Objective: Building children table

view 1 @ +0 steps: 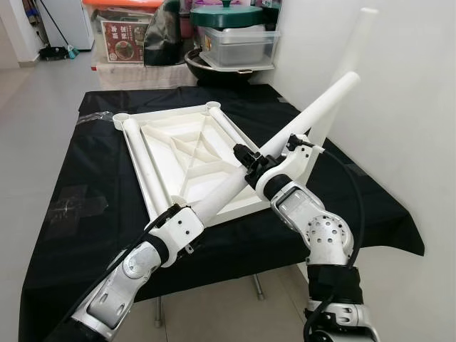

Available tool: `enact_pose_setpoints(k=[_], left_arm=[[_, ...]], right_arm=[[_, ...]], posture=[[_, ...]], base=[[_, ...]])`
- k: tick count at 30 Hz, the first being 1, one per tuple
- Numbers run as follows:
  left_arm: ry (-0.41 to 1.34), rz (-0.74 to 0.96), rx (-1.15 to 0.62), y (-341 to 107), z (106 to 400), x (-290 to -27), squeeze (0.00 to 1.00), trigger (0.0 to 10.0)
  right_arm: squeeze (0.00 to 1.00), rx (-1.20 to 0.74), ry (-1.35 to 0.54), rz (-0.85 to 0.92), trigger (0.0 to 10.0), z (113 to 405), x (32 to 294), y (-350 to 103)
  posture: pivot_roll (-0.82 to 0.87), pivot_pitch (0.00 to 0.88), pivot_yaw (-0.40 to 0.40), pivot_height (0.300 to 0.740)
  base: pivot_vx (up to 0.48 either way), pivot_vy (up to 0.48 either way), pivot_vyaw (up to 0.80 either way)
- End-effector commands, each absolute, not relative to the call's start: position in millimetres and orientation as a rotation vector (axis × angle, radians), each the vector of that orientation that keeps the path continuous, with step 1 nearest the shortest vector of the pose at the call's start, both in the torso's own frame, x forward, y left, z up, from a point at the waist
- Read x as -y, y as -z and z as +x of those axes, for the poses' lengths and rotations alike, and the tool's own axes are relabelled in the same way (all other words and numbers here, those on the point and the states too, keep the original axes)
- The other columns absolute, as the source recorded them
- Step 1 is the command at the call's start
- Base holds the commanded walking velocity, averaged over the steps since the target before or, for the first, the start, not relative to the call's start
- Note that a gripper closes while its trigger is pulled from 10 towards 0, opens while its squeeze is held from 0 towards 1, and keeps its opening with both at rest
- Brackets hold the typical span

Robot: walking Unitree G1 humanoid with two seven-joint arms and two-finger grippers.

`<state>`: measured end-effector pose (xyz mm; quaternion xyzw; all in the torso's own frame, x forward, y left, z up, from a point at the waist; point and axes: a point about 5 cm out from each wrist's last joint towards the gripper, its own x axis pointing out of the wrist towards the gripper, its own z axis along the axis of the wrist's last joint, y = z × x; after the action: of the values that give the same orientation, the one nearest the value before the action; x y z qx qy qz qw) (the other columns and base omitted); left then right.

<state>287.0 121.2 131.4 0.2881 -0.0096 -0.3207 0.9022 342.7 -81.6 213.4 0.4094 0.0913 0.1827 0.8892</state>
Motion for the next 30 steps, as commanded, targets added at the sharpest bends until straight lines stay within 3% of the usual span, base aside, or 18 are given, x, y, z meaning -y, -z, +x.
enact_pose_setpoints(k=[1,7,12,13,18,19,21,22,24,25,28,30], left_arm=[[0.680,0.586,0.033,-133,285,-120,1.00,10.0],[0.685,0.543,0.065,-141,281,-125,1.00,10.0],[0.684,0.421,0.130,-158,274,-131,1.00,10.0],[0.689,0.308,0.161,-171,269,-138,1.00,10.0],[0.689,0.308,0.161,-171,269,-138,1.00,10.0],[0.700,0.189,0.187,-184,263,-145,1.00,10.0],[0.700,0.189,0.187,-184,263,-145,1.00,10.0],[0.711,0.064,0.214,-196,259,-152,0.20,10.0],[0.711,0.064,0.214,-196,259,-152,0.20,10.0],[0.711,0.003,0.224,-200,256,-156,0.00,10.0],[0.711,0.003,0.224,-200,256,-156,0.00,10.0],[0.678,-0.041,0.173,-184,256,-147,0.00,10.0]], right_arm=[[0.00,-0.172,-0.492,0.933,0.0,336,42,-232],[0.00,-0.118,-0.492,0.891,0.0,339,52,-239],[0.00,-0.031,-0.496,0.838,0.0,343,69,-254],[0.00,0.062,-0.533,0.777,0.0,345,83,-273],[0.00,0.062,-0.533,0.777,0.0,345,83,-273],[0.00,0.161,-0.607,0.709,0.0,343,93,-296],[0.00,0.161,-0.607,0.709,0.0,343,93,-296],[0.00,0.247,-0.721,0.628,0.0,337,99,-316],[0.00,0.247,-0.721,0.628,0.0,337,99,-316],[0.00,0.305,-0.814,0.567,0.0,331,103,-330],[0.00,0.305,-0.814,0.567,0.0,331,103,-330],[0.00,0.405,-0.921,0.484,0.0,322,114,-349]], posture=[[0.07,0.000,-0.095,0.740],[0.07,0.000,-0.094,0.740],[0.07,0.000,-0.092,0.740],[0.07,0.000,-0.091,0.740],[0.07,0.000,-0.091,0.740],[0.07,0.000,-0.097,0.740],[0.07,0.000,-0.097,0.740],[0.09,0.000,-0.102,0.740],[0.09,0.000,-0.102,0.740],[0.09,0.000,-0.101,0.740],[0.09,0.000,-0.101,0.740],[0.08,0.000,-0.096,0.740]], base=[[0.000,0.000,0.00],[0.000,0.000,0.00],[0.000,0.000,0.00],[0.000,0.000,0.00],[0.000,0.000,0.00],[0.000,0.000,0.00],[0.000,0.000,0.00],[0.000,0.000,0.00],[0.000,0.000,0.00],[0.000,0.000,0.00],[0.000,0.000,0.00],[0.000,0.000,0.00]])
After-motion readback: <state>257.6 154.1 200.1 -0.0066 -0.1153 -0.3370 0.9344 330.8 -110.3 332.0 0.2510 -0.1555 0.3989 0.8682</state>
